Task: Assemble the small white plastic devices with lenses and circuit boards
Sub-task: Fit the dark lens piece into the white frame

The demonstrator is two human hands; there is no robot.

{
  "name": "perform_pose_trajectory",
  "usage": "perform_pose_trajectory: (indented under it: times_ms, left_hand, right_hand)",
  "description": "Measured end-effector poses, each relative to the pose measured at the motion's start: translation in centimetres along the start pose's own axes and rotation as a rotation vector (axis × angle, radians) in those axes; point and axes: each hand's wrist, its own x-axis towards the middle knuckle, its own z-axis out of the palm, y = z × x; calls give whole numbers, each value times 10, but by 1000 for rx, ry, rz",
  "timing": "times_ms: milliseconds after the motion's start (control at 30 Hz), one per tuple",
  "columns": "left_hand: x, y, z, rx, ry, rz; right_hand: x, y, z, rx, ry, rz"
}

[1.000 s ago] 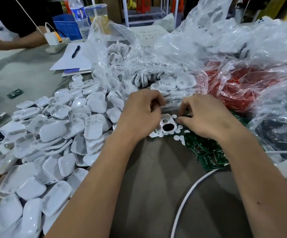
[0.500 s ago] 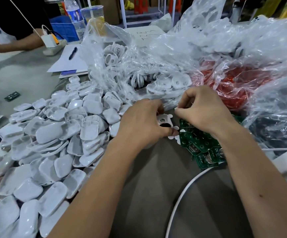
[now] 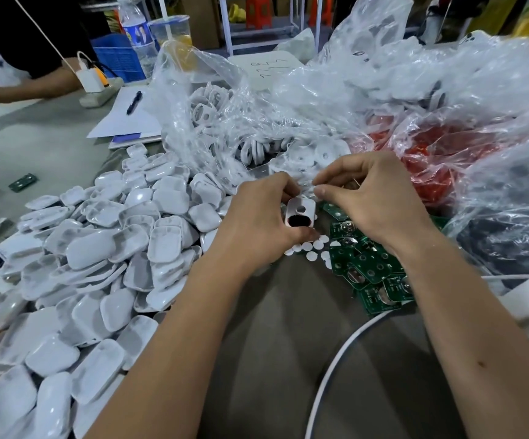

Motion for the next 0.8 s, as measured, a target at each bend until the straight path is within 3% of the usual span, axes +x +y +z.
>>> perform_pose_trajectory:
  times_ms: [333,800]
  left_hand:
    - [-3,4,1,-15,61,6]
    - [-3,5,4,-57,94,30]
  right_hand:
    - [1,1,5,-121,-25,-67]
    - [1,4,10,-51,-49,-9]
